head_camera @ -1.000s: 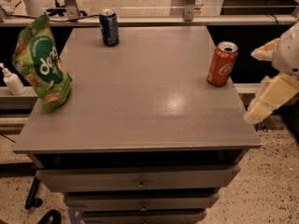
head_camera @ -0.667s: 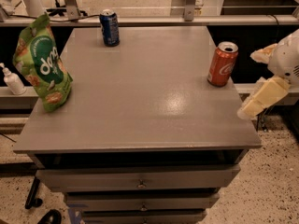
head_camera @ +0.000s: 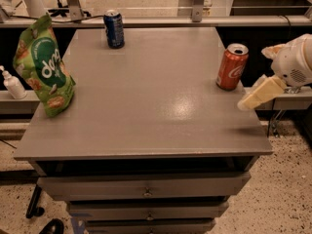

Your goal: Move coke can near green rice chip bag

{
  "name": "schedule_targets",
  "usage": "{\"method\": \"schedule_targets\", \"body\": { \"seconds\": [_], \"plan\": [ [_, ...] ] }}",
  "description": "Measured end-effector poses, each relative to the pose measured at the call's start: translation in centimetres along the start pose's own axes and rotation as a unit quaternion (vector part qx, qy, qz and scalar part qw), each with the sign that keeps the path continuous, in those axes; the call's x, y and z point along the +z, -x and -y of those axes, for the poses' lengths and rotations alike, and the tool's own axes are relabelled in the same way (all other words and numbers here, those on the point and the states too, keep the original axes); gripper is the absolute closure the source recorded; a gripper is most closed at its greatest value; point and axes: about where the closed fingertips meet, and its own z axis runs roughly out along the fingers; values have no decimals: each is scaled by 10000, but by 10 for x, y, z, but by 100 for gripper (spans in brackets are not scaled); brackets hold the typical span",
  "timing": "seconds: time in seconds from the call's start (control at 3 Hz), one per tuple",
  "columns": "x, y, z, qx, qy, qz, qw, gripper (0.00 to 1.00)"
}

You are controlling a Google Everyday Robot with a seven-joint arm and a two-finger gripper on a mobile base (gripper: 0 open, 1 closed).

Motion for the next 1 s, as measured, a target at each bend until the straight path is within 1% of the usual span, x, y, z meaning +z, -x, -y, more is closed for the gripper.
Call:
{"method": "schedule_targets", "body": {
  "seconds": [0.33, 0.67, 1.0],
  "plan": [
    [20, 8, 23, 228, -205, 376, 9988, 0],
    [37, 8, 39, 567, -310, 774, 9949, 0],
    [52, 9, 52, 1004, -304, 1275, 9863, 0]
  ]
}}
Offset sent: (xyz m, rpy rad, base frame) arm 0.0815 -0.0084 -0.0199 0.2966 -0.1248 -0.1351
